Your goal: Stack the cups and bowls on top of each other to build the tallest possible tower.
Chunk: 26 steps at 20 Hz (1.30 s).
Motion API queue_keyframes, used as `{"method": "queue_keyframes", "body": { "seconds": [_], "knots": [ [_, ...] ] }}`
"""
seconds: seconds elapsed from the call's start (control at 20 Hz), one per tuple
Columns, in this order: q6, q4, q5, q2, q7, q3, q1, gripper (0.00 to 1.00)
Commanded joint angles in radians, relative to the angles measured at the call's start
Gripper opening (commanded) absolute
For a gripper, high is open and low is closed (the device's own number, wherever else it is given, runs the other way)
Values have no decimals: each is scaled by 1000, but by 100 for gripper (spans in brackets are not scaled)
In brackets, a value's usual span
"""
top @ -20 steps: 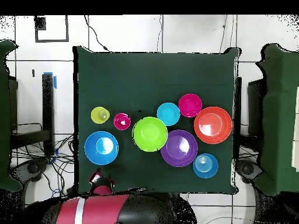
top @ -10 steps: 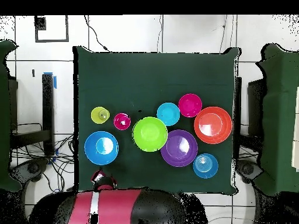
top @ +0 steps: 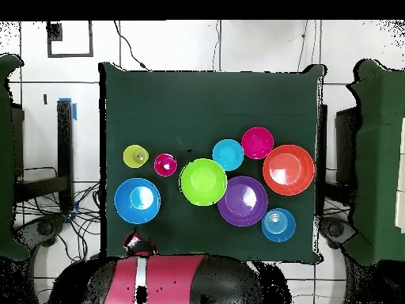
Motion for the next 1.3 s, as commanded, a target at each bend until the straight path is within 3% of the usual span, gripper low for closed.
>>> {"method": "queue_keyframes", "body": {
  "seconds": [0.05,0.55,0.85,1.3],
  "knots": [
    [-8,29,31,-26,226,108,25,100],
    [45,76,53,-112,228,136,-24,100],
    [8,92,78,-49,300,144,-55,100],
    [-58,96,83,21,364,114,-26,100]
  ]
}}
